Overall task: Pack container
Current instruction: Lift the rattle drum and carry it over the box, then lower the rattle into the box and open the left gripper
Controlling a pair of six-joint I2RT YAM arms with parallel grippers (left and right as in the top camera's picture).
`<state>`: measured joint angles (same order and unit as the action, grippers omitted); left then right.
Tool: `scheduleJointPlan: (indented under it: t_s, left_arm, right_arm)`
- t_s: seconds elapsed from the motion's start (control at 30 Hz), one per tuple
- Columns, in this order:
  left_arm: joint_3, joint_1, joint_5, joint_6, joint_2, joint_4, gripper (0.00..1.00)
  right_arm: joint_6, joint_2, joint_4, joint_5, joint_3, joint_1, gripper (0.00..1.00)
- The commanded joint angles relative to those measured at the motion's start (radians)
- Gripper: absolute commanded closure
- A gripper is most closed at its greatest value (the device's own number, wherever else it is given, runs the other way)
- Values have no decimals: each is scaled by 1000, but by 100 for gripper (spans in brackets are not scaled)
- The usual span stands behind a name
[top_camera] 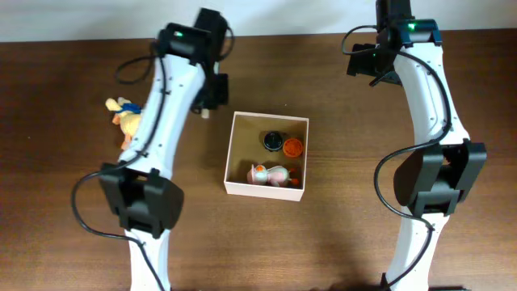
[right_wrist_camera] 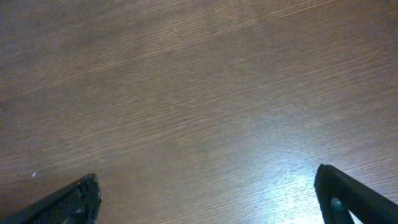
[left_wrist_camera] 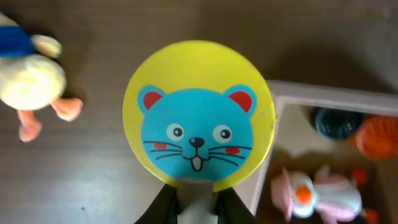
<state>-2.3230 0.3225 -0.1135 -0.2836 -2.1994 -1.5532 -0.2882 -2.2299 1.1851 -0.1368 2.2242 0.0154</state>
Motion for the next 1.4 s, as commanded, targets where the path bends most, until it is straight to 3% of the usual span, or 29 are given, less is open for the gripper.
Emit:
scheduleJointPlan:
  t_s: [0.0, 0.4, 0.87, 1.37]
  left_arm:
    - [-20, 50, -22, 8, -1, -61, 86]
    - [-20, 214, -23, -53, -2, -123, 87]
    - [-13, 238, 69, -90, -119, -18, 92]
    - [-13, 259, -6, -90, -158, -14, 92]
  right_arm:
    - [-9, -4, 0, -2, -5, -3, 1]
    - [-9, -4, 0, -2, -5, -3, 1]
    - [-9, -4, 0, -2, -5, -3, 1]
    - [-9, -4, 0, -2, -5, -3, 1]
